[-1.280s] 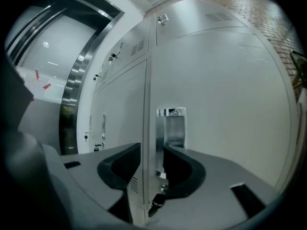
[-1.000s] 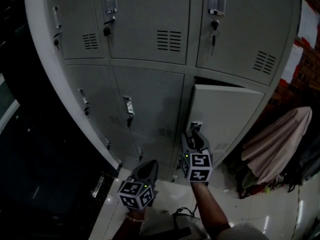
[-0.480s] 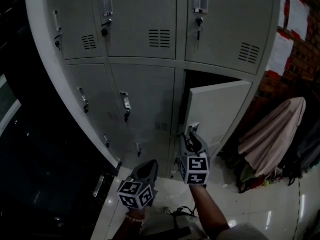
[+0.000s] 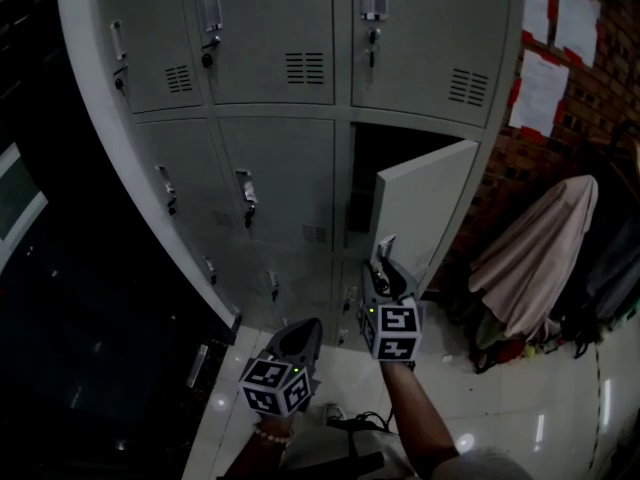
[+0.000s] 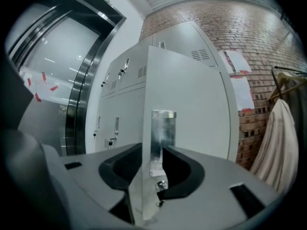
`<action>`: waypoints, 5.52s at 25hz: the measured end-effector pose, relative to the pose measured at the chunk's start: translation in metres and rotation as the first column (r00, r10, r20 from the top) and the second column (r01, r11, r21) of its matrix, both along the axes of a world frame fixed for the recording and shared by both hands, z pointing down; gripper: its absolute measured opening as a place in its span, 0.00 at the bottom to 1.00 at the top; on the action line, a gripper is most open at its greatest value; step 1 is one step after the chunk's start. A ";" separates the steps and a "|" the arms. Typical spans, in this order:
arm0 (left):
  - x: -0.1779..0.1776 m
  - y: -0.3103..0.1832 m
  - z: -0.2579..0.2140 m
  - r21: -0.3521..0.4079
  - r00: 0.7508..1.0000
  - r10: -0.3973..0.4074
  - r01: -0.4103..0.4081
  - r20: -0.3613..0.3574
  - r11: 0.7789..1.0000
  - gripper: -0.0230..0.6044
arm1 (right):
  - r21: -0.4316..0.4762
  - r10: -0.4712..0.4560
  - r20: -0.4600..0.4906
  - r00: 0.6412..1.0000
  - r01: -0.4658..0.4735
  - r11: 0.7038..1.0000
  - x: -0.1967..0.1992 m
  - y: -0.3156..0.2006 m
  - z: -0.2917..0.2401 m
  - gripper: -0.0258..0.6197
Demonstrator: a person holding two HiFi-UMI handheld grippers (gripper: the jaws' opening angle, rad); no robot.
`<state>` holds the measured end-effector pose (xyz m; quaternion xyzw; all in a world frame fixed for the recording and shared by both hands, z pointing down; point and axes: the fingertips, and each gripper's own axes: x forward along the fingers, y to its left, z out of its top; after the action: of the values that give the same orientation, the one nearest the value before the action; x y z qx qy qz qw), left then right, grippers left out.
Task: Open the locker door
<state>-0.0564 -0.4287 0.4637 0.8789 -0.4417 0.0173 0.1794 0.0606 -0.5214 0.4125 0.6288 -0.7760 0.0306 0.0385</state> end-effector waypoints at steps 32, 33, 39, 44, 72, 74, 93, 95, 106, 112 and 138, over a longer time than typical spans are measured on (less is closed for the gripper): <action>0.105 0.094 0.005 0.005 0.968 0.250 -0.250 -0.006 0.968 0.02 | -0.012 0.331 -0.036 0.943 -0.332 0.943 0.192 0.144 0.004 0.13; 0.107 0.093 0.005 0.006 0.967 0.253 -0.253 -0.007 0.967 0.02 | -0.013 0.342 -0.034 0.939 -0.343 0.939 0.199 0.144 0.005 0.13; 0.114 0.085 0.011 -0.006 0.964 0.267 -0.267 -0.008 0.964 0.02 | -0.011 0.401 -0.027 0.916 -0.401 0.916 0.234 0.143 0.006 0.05; 0.117 0.079 0.013 -0.010 0.963 0.270 -0.271 -0.011 0.963 0.02 | -0.018 0.432 -0.018 0.902 -0.433 0.901 0.255 0.141 0.007 0.05; 0.064 0.132 -0.027 0.054 0.986 0.160 -0.158 -0.041 0.986 0.02 | 0.017 0.261 -0.066 0.963 -0.261 0.965 0.161 0.208 -0.020 0.05; 0.051 0.155 -0.028 0.043 0.990 0.132 -0.130 -0.057 0.991 0.02 | 0.005 0.183 -0.086 0.979 -0.183 0.983 0.129 0.230 -0.020 0.05; 0.049 0.297 0.023 -0.098 0.993 -0.052 0.042 -0.103 0.994 0.02 | -0.196 -0.318 -0.002 0.948 0.312 0.930 0.007 0.380 0.049 0.05; 0.071 0.305 0.026 -0.104 0.993 -0.057 0.046 -0.102 0.993 0.02 | -0.210 -0.328 0.014 0.945 0.323 0.923 0.028 0.392 0.055 0.05; 0.197 0.373 0.031 -0.137 0.994 -0.097 0.090 -0.049 0.986 0.02 | -0.214 -0.332 0.115 0.936 0.349 0.912 0.171 0.451 0.068 0.04; 0.220 0.414 0.022 -0.128 0.995 -0.092 0.087 -0.030 0.988 0.02 | -0.207 -0.333 0.165 0.928 0.363 0.908 0.195 0.483 0.072 0.04; 0.134 0.439 -0.020 -0.018 0.996 0.019 -0.021 -0.085 1.000 0.02 | -0.116 -0.306 0.045 0.951 0.310 0.944 0.085 0.528 0.012 0.04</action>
<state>0.0776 0.0102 0.4433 0.8815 -0.4247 -0.0139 0.2059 0.1459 0.0068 0.4241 0.4959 -0.8618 0.0799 0.0706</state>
